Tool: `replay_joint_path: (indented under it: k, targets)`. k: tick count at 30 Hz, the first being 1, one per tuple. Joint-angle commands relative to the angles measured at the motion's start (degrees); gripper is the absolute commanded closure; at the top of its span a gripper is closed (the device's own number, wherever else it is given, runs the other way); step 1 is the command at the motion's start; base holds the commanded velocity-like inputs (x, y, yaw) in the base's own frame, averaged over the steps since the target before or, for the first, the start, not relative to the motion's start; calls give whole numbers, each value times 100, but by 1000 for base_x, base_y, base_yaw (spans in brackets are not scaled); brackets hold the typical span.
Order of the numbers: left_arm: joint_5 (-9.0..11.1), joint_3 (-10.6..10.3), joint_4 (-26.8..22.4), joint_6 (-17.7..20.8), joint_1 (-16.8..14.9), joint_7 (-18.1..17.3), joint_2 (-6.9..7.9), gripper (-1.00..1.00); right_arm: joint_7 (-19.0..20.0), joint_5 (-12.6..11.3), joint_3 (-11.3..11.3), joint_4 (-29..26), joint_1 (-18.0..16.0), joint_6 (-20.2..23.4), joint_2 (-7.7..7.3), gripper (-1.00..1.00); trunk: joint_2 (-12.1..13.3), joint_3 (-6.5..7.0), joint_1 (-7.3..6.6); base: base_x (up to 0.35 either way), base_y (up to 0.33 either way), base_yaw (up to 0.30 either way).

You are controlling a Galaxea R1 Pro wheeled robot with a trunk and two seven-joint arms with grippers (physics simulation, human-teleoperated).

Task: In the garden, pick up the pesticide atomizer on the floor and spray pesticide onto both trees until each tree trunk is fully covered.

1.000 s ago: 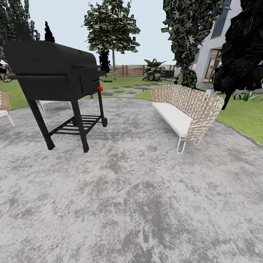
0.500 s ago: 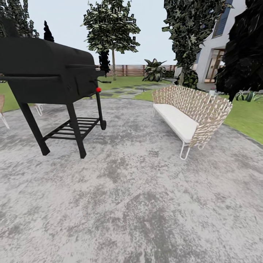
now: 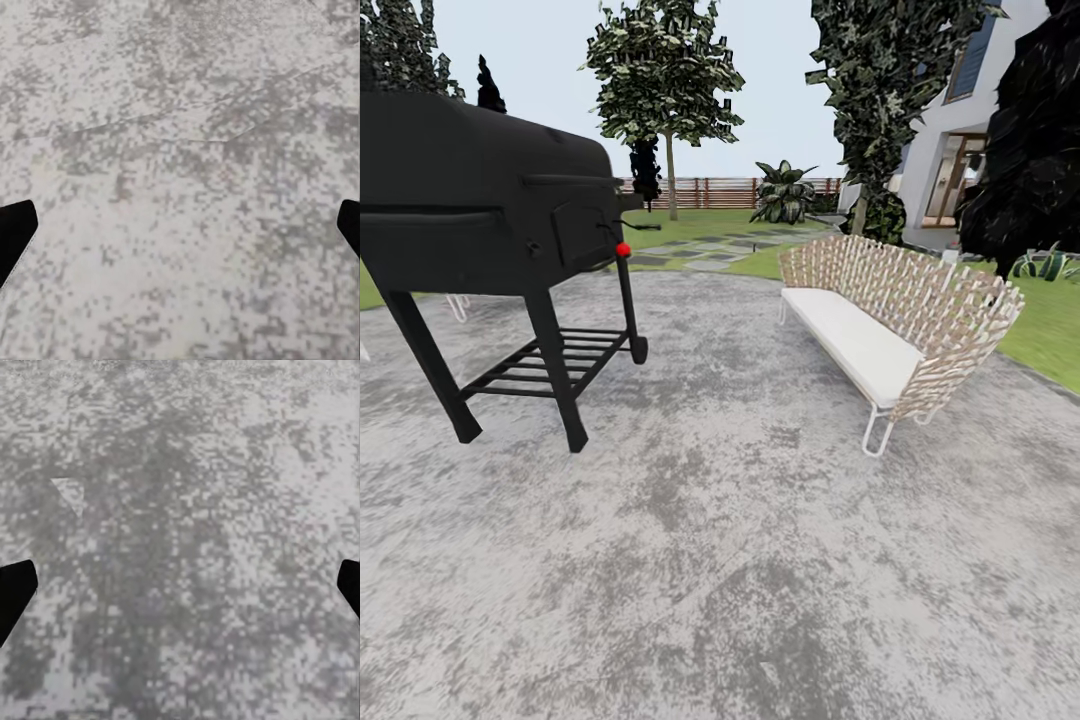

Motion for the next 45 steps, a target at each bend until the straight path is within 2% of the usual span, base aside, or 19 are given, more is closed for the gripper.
replay_joint_path:
  k: [1, 45]
  targets:
    - [0, 5, 0, 0, 0, 3, 3, -100, 0, 0, -4, -4, 0, 0, 0, -100, 0, 0, 0, 338, 0, 0]
    - [-4, -7, 8, 0, 0, -4, 4, -100, 27, 9, 30, 0, 0, 9, 0, -100, 0, 0, 0, 339, 0, 0]
